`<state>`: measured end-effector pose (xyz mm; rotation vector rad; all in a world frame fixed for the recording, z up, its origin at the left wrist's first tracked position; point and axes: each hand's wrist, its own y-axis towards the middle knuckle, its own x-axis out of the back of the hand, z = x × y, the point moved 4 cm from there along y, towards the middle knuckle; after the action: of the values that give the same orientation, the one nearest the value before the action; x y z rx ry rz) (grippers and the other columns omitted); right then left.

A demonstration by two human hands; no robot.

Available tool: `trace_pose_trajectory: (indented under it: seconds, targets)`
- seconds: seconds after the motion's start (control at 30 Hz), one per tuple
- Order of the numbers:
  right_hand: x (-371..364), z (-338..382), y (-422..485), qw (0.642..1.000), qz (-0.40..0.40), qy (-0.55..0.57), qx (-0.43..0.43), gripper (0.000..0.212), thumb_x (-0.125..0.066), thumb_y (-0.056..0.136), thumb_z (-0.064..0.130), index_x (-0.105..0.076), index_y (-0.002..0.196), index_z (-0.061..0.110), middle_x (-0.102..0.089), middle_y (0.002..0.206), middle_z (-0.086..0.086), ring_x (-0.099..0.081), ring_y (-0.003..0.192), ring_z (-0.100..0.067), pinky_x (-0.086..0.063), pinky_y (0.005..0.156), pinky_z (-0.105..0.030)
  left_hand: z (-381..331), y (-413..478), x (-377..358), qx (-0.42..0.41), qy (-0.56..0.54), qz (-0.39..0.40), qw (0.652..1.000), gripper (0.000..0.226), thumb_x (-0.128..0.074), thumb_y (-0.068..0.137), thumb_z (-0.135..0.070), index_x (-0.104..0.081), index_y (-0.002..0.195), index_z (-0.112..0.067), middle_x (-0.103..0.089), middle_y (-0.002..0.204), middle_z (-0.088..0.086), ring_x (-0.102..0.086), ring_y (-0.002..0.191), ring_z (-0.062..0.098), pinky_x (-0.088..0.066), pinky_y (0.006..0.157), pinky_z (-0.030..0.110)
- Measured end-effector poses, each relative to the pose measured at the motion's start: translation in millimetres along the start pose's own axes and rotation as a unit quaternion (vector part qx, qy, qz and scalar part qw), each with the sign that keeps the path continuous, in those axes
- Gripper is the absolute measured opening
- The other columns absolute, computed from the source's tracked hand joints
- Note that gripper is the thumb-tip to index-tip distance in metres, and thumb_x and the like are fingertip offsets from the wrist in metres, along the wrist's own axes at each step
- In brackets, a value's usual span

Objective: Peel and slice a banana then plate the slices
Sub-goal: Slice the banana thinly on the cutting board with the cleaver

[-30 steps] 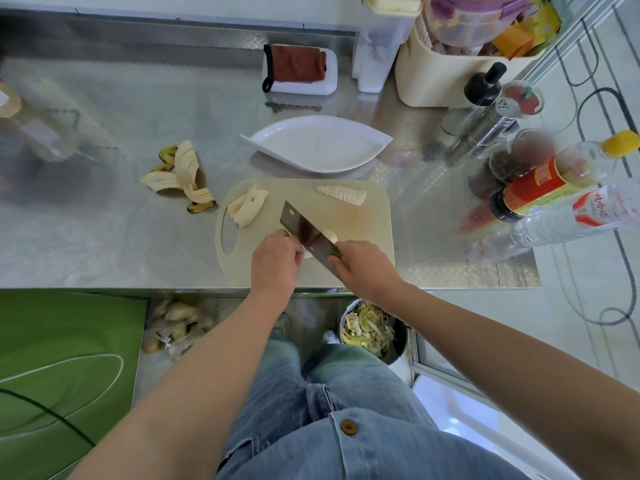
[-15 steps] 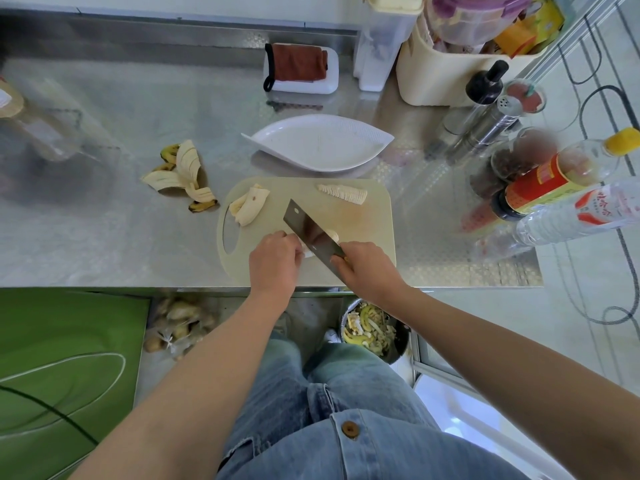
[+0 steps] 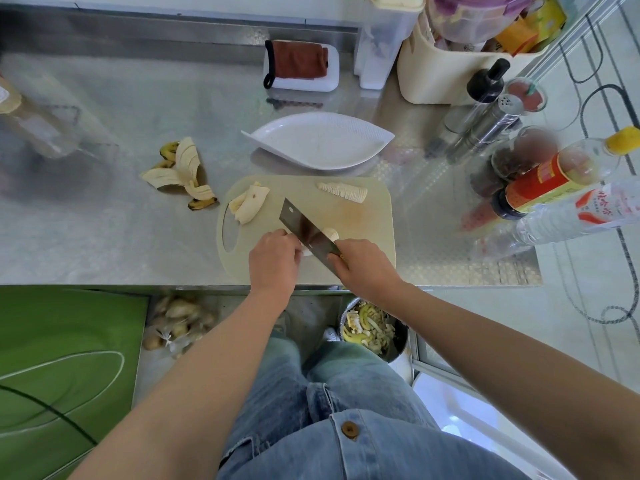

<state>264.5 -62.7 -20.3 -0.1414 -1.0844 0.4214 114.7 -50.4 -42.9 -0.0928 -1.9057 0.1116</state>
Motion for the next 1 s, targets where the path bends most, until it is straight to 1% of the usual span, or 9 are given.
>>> trace_pose_trajectory:
  seconds: [0.13, 0.2, 0.37, 0.5, 0.57, 0.8, 0.87, 0.93, 1.0]
  targets:
    - [-4.8, -1.8, -2.6, 1.000, 0.016, -0.012, -0.011, 0.021, -0.042, 0.098, 0.024, -0.045, 0.080, 0.014, -0.048, 0.074, -0.003, -0.044, 0.066, -0.023, -0.027, 0.057, -0.030, -0.3, 0.9, -0.6, -0.001, 0.003, 0.004, 1.000, 0.008, -0.067, 0.087, -0.020, -0.074, 0.089, -0.016, -0.066, 0.085, 0.002, -0.055, 0.077, 0.019, -0.051, 0.065, 0.032]
    - [-4.0, -1.5, -2.6, 1.000, 0.017, -0.010, -0.012, 0.022, -0.042, 0.098, 0.024, -0.044, 0.078, 0.014, -0.048, 0.073, -0.003, -0.044, 0.065, -0.023, -0.026, 0.054, -0.030, -0.5, 0.8, -0.8, -0.002, 0.004, 0.005, 1.000, 0.008, -0.067, 0.087, -0.020, -0.074, 0.088, -0.016, -0.066, 0.085, 0.001, -0.055, 0.077, 0.019, -0.052, 0.065, 0.033]
    - [2.6, -0.5, -3.7, 1.000, -0.011, 0.013, 0.002, 0.026, -0.045, 0.096, 0.022, -0.042, 0.073, 0.013, -0.046, 0.068, -0.003, -0.043, 0.062, -0.023, -0.022, 0.051, -0.030, -0.5, 0.2, -0.4, 0.002, 0.006, 0.003, 1.000, 0.009, -0.067, 0.087, -0.021, -0.074, 0.090, -0.017, -0.066, 0.086, 0.001, -0.056, 0.078, 0.018, -0.055, 0.068, 0.034]
    - [3.1, 1.3, -4.2, 1.000, -0.009, 0.018, 0.007, 0.025, -0.046, 0.097, 0.022, -0.042, 0.073, 0.014, -0.045, 0.068, -0.002, -0.042, 0.061, -0.022, -0.022, 0.048, -0.023, -0.4, -0.2, 0.8, 0.002, 0.005, 0.001, 1.000, 0.008, -0.067, 0.087, -0.021, -0.074, 0.089, -0.017, -0.066, 0.085, 0.001, -0.056, 0.076, 0.017, -0.055, 0.068, 0.032]
    - [2.6, 1.4, -3.9, 1.000, -0.007, 0.019, 0.005, 0.024, -0.046, 0.097, 0.022, -0.043, 0.074, 0.014, -0.046, 0.068, -0.002, -0.042, 0.060, -0.020, -0.022, 0.049, -0.022, -0.8, -0.3, 1.0, 0.000, 0.004, 0.003, 1.000, 0.008, -0.067, 0.087, -0.021, -0.074, 0.088, -0.017, -0.066, 0.084, 0.001, -0.055, 0.076, 0.017, -0.054, 0.067, 0.032]
    - [0.0, 0.7, -3.3, 1.000, 0.000, 0.009, -0.006, 0.024, -0.045, 0.097, 0.023, -0.044, 0.075, 0.014, -0.046, 0.069, -0.002, -0.044, 0.062, -0.021, -0.023, 0.049, -0.026, -1.1, -0.5, 1.3, -0.001, 0.004, 0.004, 1.000, 0.008, -0.066, 0.088, -0.020, -0.073, 0.086, -0.016, -0.065, 0.082, 0.001, -0.054, 0.075, 0.017, -0.053, 0.065, 0.032]
    - [-2.4, 0.4, -4.1, 1.000, 0.008, 0.000, -0.012, 0.023, -0.044, 0.097, 0.023, -0.044, 0.076, 0.013, -0.047, 0.070, -0.003, -0.045, 0.064, -0.023, -0.026, 0.052, -0.030, -0.6, -0.1, 0.7, -0.004, 0.006, 0.009, 1.000, 0.009, -0.065, 0.088, -0.020, -0.073, 0.085, -0.016, -0.064, 0.082, 0.001, -0.054, 0.075, 0.019, -0.052, 0.065, 0.033]
    - [-4.8, -0.2, -4.9, 1.000, 0.018, -0.005, -0.019, 0.023, -0.043, 0.097, 0.024, -0.044, 0.077, 0.013, -0.048, 0.071, -0.003, -0.046, 0.066, -0.024, -0.028, 0.055, -0.031, -0.3, 0.2, -0.1, -0.004, 0.009, 0.012, 1.000, 0.008, -0.065, 0.088, -0.020, -0.072, 0.084, -0.017, -0.064, 0.082, 0.001, -0.053, 0.076, 0.019, -0.052, 0.064, 0.034]
    - [-4.3, 0.0, -4.8, 0.999, 0.026, -0.005, -0.022, 0.023, -0.043, 0.097, 0.024, -0.044, 0.077, 0.013, -0.046, 0.068, -0.002, -0.046, 0.065, -0.024, -0.027, 0.053, -0.031, 0.2, 0.6, -0.8, -0.002, 0.009, 0.013, 1.000, 0.008, -0.066, 0.087, -0.019, -0.072, 0.083, -0.017, -0.064, 0.082, 0.001, -0.053, 0.075, 0.019, -0.052, 0.064, 0.034]
